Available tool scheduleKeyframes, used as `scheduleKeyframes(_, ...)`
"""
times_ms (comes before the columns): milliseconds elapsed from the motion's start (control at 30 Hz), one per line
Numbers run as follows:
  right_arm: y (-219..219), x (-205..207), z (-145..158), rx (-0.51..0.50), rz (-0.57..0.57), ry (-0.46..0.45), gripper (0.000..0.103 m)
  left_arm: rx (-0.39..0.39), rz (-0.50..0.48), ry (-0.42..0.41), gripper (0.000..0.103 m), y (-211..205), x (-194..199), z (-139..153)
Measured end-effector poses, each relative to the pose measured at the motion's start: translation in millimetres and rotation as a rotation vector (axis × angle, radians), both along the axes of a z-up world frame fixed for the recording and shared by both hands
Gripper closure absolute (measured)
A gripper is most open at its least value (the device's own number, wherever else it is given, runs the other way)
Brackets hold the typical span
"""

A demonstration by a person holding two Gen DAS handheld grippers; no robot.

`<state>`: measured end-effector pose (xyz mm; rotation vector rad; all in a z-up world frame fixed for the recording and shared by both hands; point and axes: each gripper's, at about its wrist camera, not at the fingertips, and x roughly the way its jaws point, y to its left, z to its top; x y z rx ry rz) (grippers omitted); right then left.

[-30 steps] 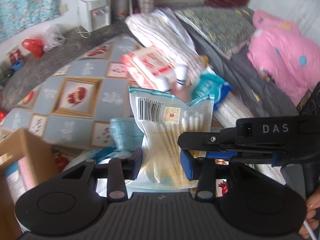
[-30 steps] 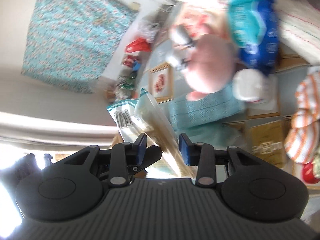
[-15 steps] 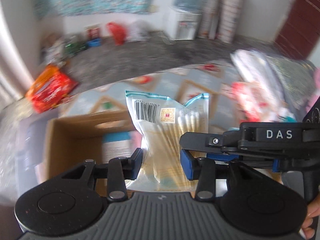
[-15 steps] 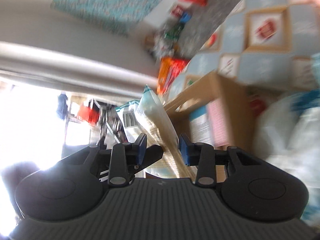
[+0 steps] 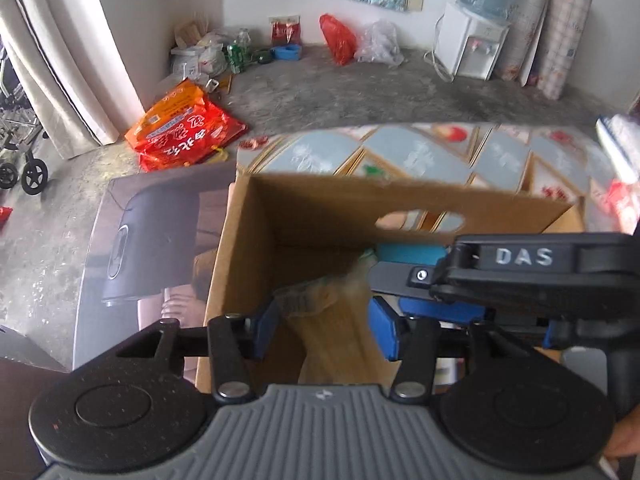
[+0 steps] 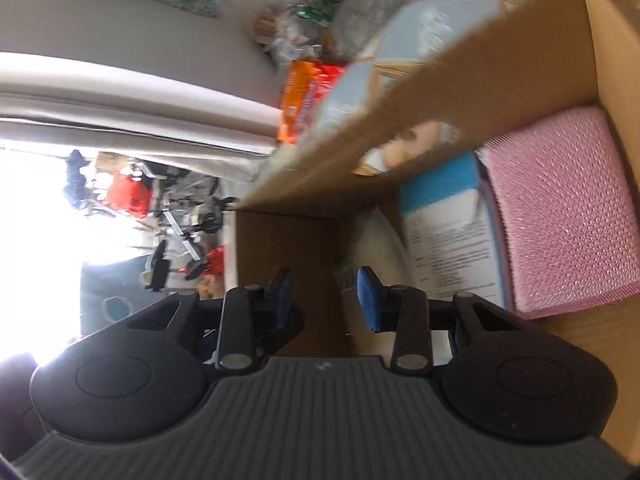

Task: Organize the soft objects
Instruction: 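Carry the cotton-swab bag with the right tool into the cardboard box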

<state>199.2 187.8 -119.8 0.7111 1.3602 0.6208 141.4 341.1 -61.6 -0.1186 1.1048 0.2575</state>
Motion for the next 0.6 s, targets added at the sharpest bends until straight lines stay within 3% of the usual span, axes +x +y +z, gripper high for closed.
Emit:
scheduleKeyframes(167,-12,-11,6,-0.019,0.000,-0.021,0.069,-0.034,-0.040,0.054,0.051,-4,-18,-2)
scheduleKeyframes(333,-25,-27,25,-0.073,0.059,-0.056,0.069,-0.194,-0.070,0.121,0.054,-12,-43,-5)
scheduleKeyframes(400,-28,-33,27,-0.102,0.088,-0.056,0.069,-0.246,-0.083,0.148,0.058,-18,-46,-14)
scheduleKeyframes(600,-34,-38,9,-0.162,0.105,-0.027,0.072,-0.295,-0.070,0.288,0.064,-23,-37,-60)
